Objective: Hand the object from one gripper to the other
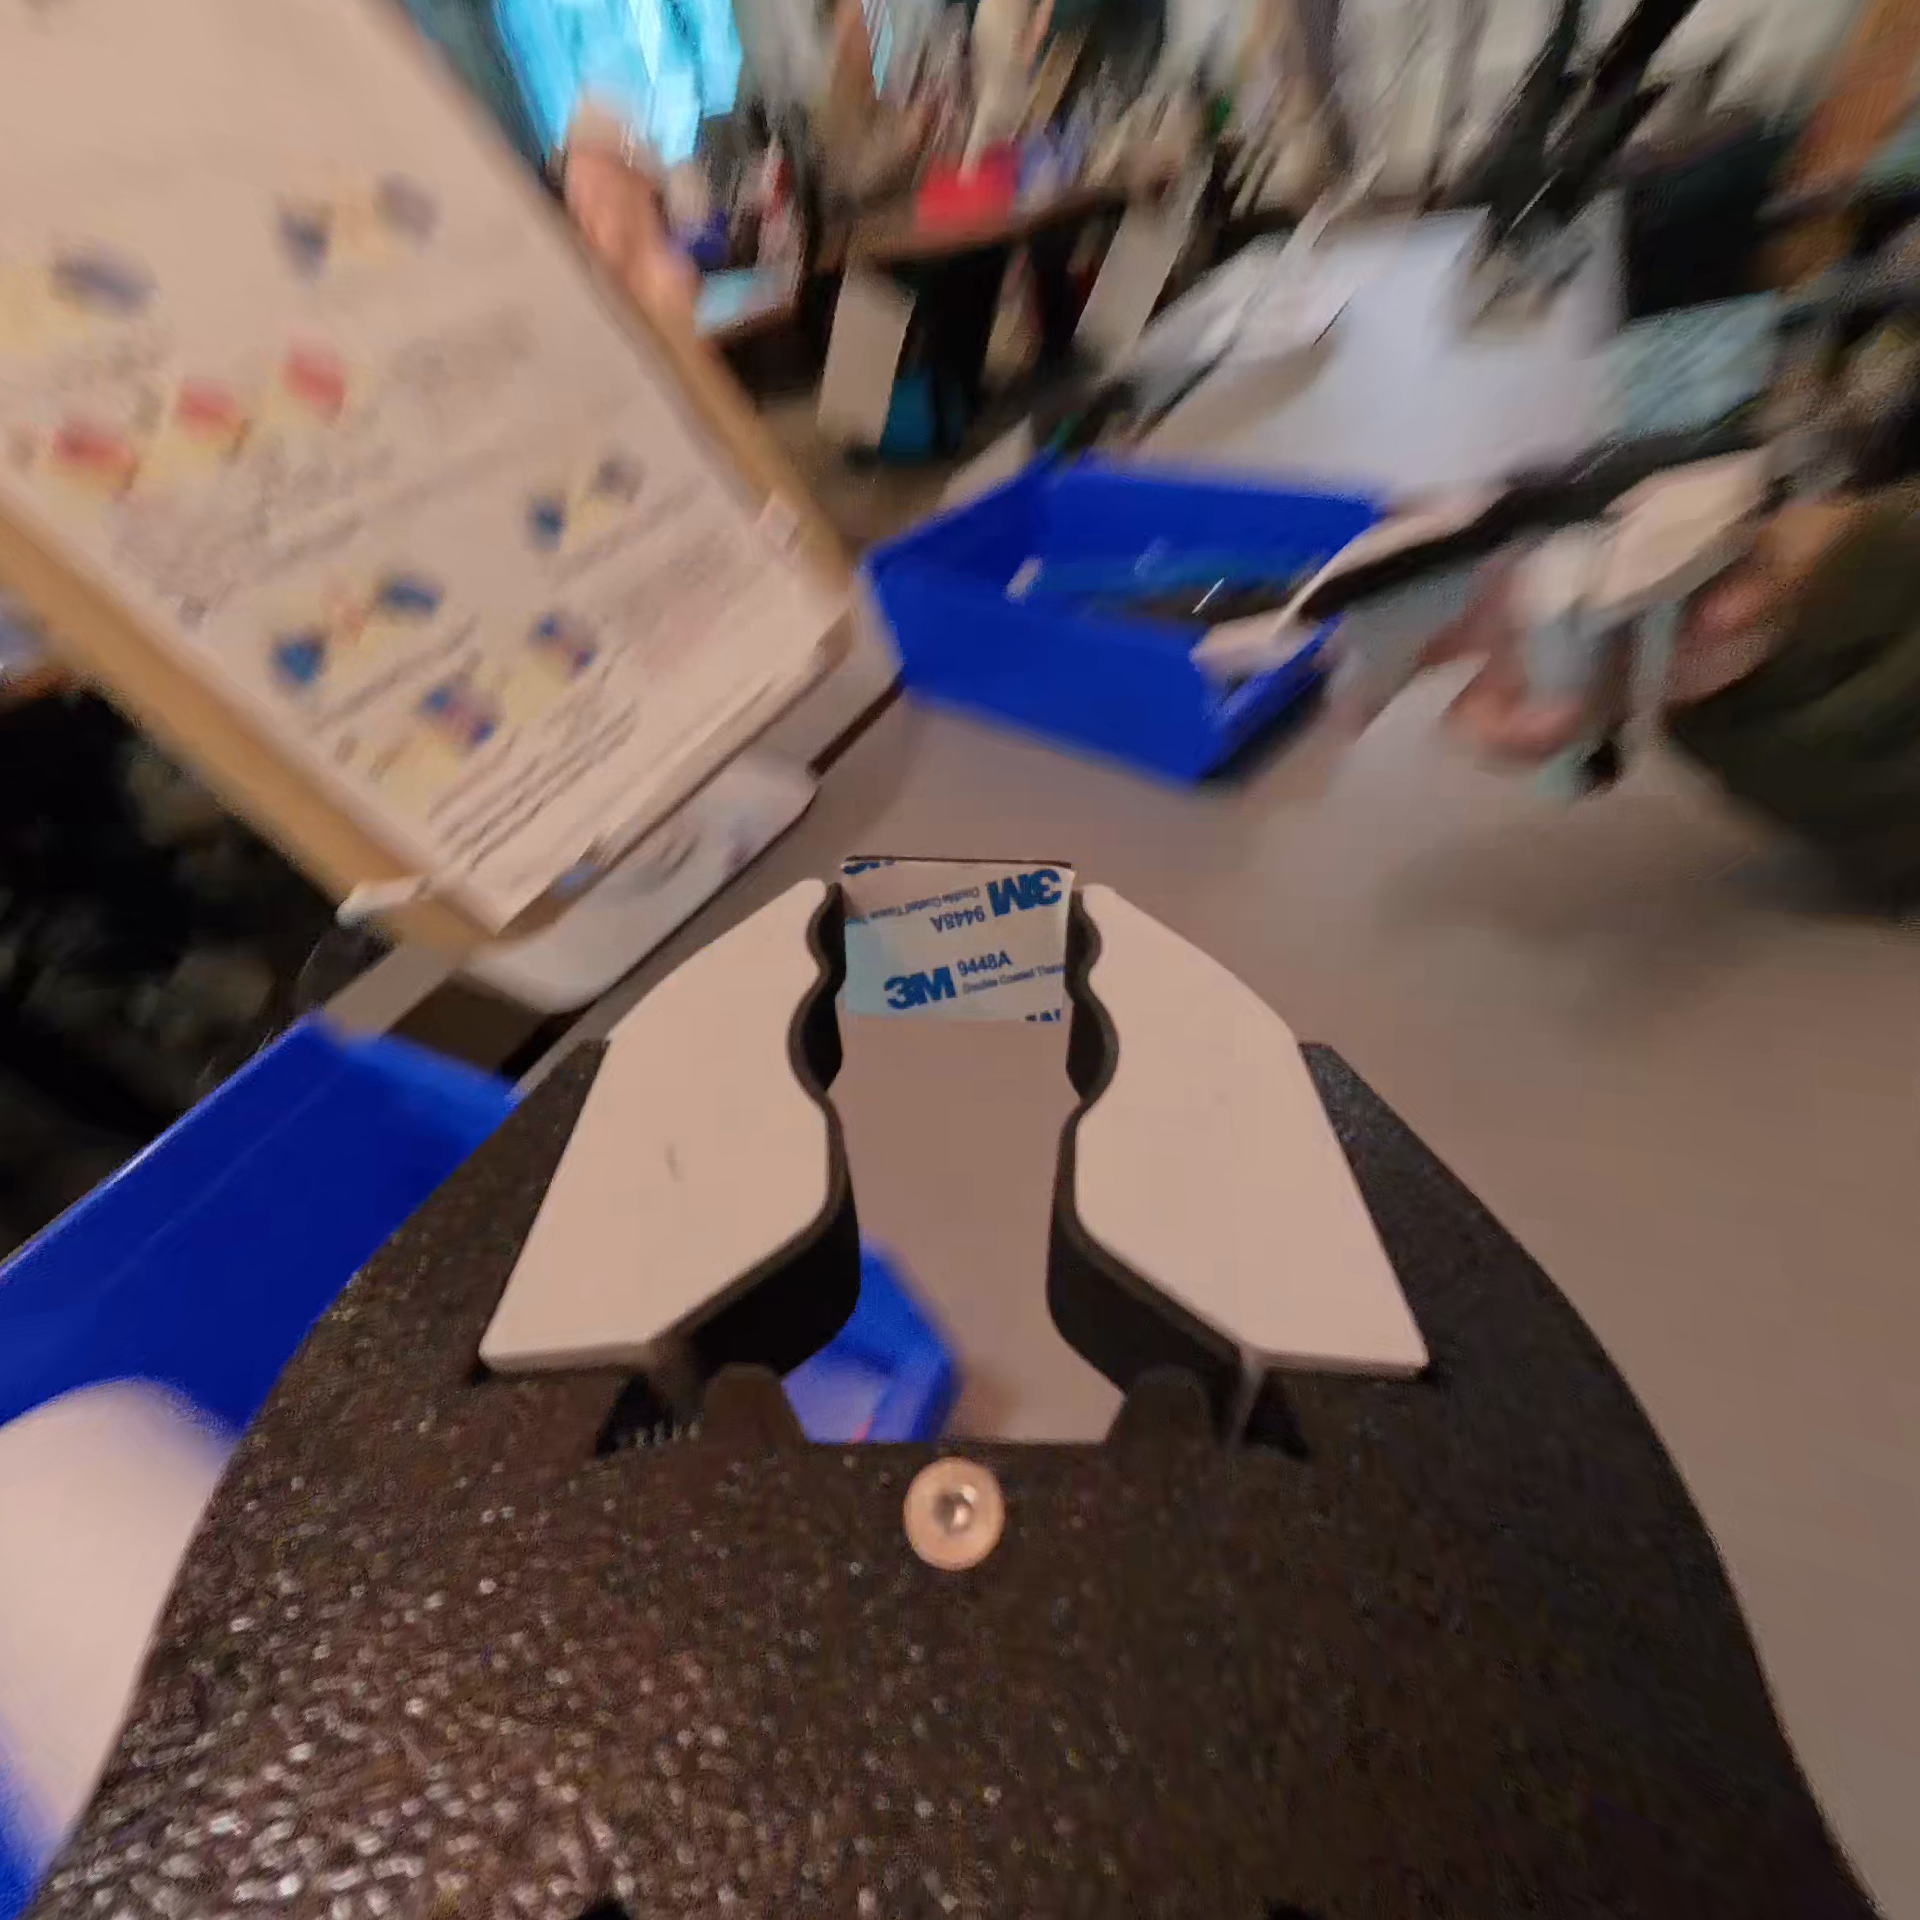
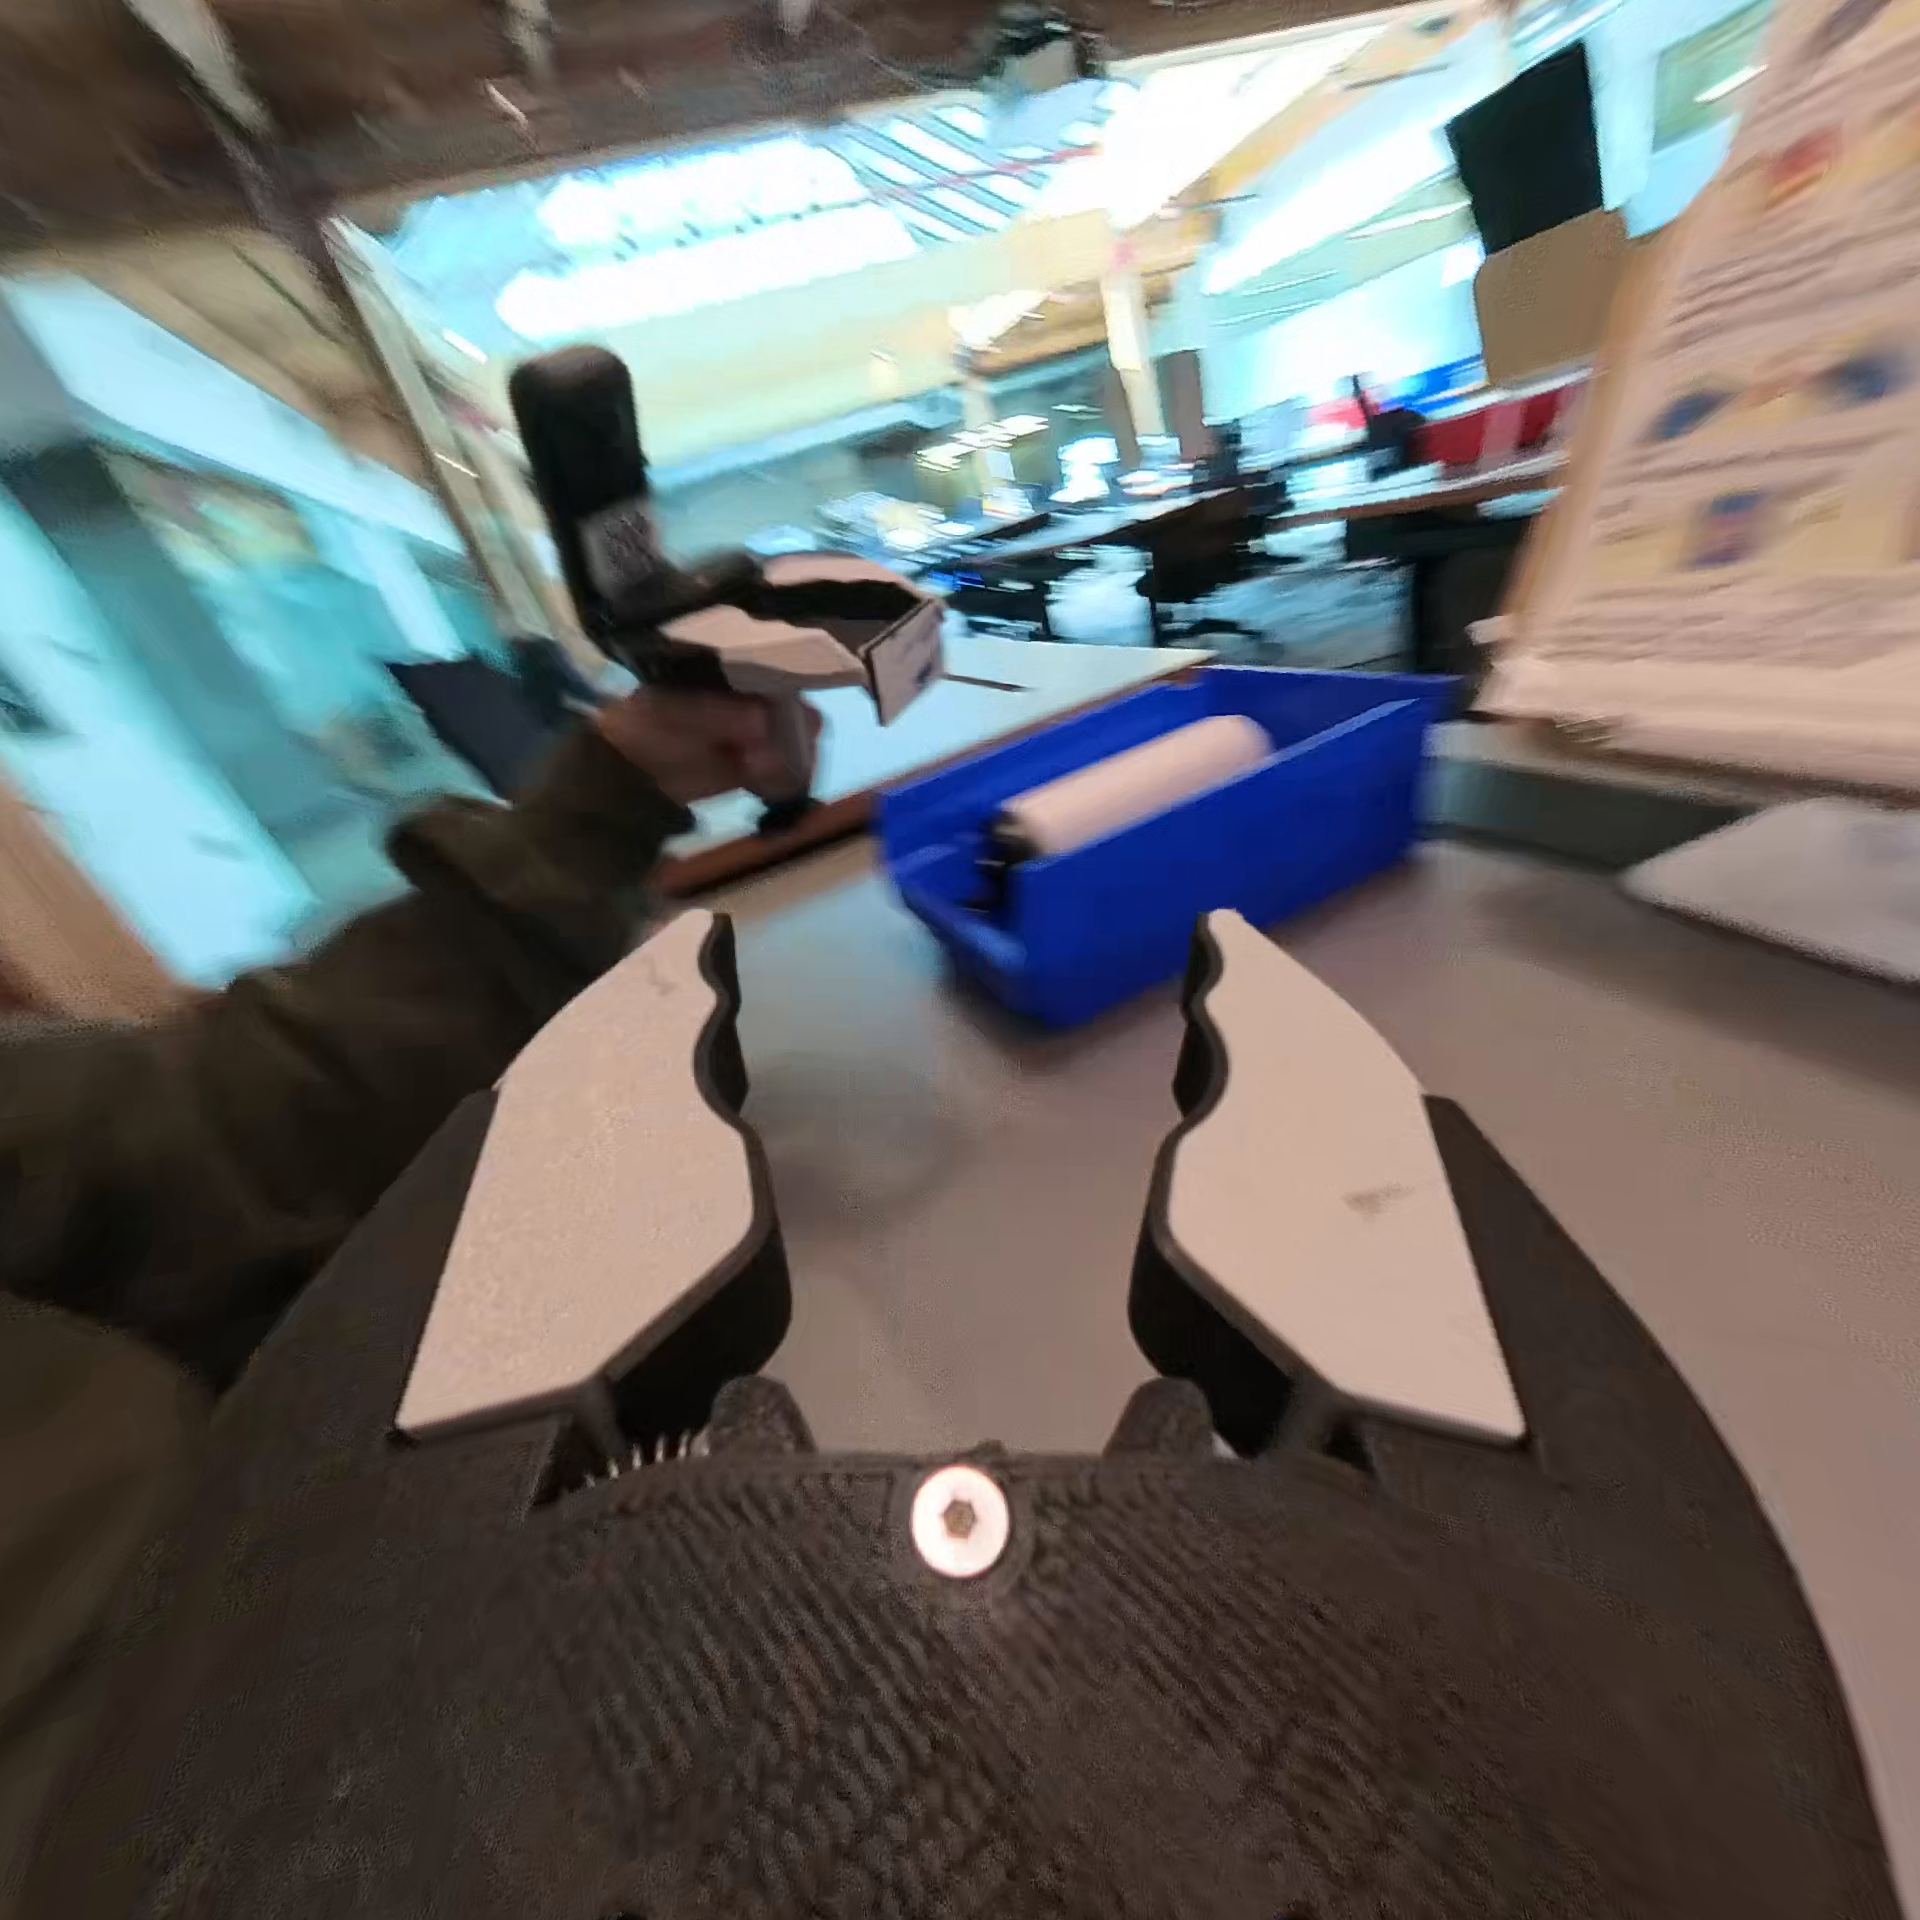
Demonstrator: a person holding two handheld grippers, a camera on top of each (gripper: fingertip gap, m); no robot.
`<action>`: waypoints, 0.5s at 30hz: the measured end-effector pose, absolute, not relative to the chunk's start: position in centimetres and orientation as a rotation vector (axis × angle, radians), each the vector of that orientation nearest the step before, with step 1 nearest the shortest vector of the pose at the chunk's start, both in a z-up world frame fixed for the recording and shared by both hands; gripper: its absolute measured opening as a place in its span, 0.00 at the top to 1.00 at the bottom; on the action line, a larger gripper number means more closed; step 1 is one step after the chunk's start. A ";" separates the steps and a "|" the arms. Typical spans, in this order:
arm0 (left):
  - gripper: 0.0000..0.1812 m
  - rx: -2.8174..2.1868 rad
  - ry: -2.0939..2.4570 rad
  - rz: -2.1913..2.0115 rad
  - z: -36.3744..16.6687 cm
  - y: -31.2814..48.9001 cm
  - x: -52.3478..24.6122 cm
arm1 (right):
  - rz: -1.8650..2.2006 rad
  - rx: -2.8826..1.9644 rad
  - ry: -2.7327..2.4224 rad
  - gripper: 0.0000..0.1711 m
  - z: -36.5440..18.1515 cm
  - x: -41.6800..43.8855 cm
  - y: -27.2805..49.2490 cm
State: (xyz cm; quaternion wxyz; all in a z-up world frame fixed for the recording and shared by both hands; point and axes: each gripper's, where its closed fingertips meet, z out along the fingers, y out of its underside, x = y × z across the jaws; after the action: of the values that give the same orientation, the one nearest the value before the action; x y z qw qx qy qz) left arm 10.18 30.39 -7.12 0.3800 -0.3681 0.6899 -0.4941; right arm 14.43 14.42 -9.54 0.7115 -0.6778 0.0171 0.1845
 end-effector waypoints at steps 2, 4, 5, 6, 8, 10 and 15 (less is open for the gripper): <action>0.78 -0.776 1.654 -1.525 -5.0 25.6 7.4 | 0.649 -1.443 0.034 0.52 -9.1 11.0 14.6; 0.78 -0.658 1.555 -1.756 -4.0 21.6 4.6 | 0.848 -1.371 0.043 0.54 -8.6 8.0 14.5; 0.78 -0.620 1.515 -1.834 -3.9 20.1 3.5 | 0.949 -1.326 0.071 0.57 -8.3 6.7 14.3; 0.78 -0.584 1.490 -1.889 -4.0 18.6 2.5 | 1.046 -1.287 0.107 0.61 -8.1 5.5 14.0; 0.78 -0.526 1.475 -1.902 -4.7 16.3 1.1 | 1.197 -1.237 0.151 0.64 -7.8 3.6 13.5; 0.78 -0.484 1.503 -1.814 -5.0 14.7 0.5 | 1.226 -1.295 0.194 0.63 -8.4 2.6 13.3; 0.78 -0.342 1.680 -1.515 -6.1 12.2 0.2 | 1.160 -1.405 0.114 0.61 -8.1 1.2 12.0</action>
State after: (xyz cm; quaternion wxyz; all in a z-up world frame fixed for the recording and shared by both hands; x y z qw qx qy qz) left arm 0.24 12.19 -6.07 0.4141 -0.1360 0.6683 -0.6028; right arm 1.17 11.96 -8.07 0.6114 -0.6089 0.0495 0.5029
